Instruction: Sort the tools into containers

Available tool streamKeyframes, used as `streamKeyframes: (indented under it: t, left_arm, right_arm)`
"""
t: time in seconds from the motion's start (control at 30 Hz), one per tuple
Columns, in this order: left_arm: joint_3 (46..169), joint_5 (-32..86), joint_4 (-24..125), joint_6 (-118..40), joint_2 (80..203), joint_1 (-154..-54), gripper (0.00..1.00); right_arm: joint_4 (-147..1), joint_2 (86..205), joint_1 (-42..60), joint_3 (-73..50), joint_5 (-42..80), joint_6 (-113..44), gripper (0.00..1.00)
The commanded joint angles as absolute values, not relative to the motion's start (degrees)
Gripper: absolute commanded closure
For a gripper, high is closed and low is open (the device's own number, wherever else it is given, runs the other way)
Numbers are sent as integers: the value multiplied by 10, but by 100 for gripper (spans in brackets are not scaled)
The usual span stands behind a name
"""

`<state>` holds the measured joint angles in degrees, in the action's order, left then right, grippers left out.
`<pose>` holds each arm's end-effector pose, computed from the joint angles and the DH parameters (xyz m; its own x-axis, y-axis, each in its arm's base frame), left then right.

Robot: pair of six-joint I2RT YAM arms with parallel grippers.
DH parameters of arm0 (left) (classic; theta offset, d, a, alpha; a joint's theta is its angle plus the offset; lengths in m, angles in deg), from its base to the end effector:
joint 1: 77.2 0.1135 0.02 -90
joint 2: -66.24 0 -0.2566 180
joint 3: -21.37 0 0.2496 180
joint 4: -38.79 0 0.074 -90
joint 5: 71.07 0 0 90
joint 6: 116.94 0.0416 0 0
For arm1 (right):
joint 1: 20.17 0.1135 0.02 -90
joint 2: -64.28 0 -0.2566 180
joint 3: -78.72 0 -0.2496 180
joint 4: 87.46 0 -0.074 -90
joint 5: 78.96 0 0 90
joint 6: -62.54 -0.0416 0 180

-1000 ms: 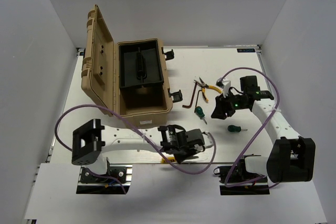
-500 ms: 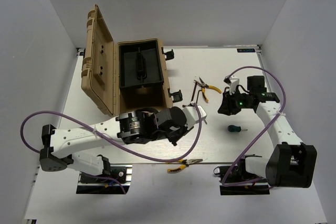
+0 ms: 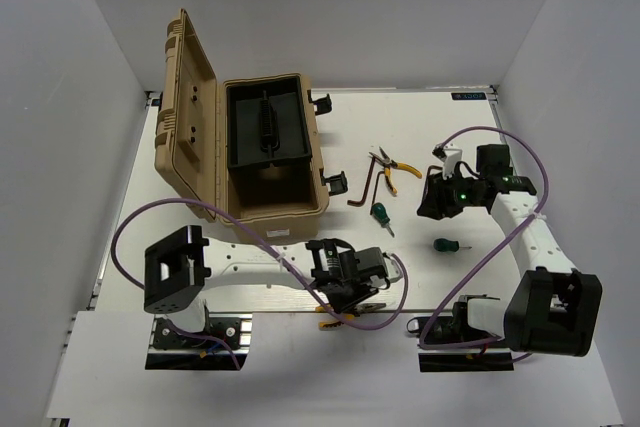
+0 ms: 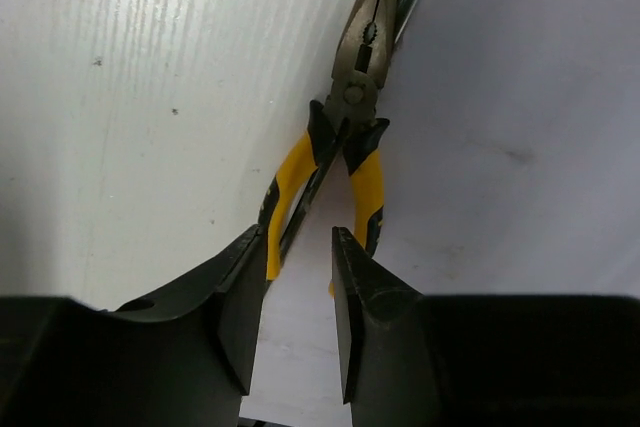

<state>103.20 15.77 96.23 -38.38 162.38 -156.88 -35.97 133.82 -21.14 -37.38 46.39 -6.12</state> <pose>0.0606 -0.3198 0.1972 -0.3610 0.8769 -0.3173 0.9260 0.3773 -0.0108 0.2376 0.0200 0.2387 -0.6730 -0.2855 -0.6824 -0.5852 0.7697 0.2551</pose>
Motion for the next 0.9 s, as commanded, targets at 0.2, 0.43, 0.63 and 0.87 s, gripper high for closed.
streamKeyframes:
  t: [0.2,0.43,0.63,0.87]
  left_arm:
    - [1004,232,894,-406,1620,-1578,56]
    - [1004,260,884,-407,1638,-1584,52]
    - [1004,252,891,-407,1661,-1595,49]
    - [993,229,890,-412,1680,-1596,48]
  right_arm:
    - [-353,1347,-222,-367,486,-58,60]
    - [-351,1349,-227,-367,490,-56,60]
    - [-348,1349,-228,-367,494,-56,60]
    - [-345,1350,-233,-367,503,-51,60]
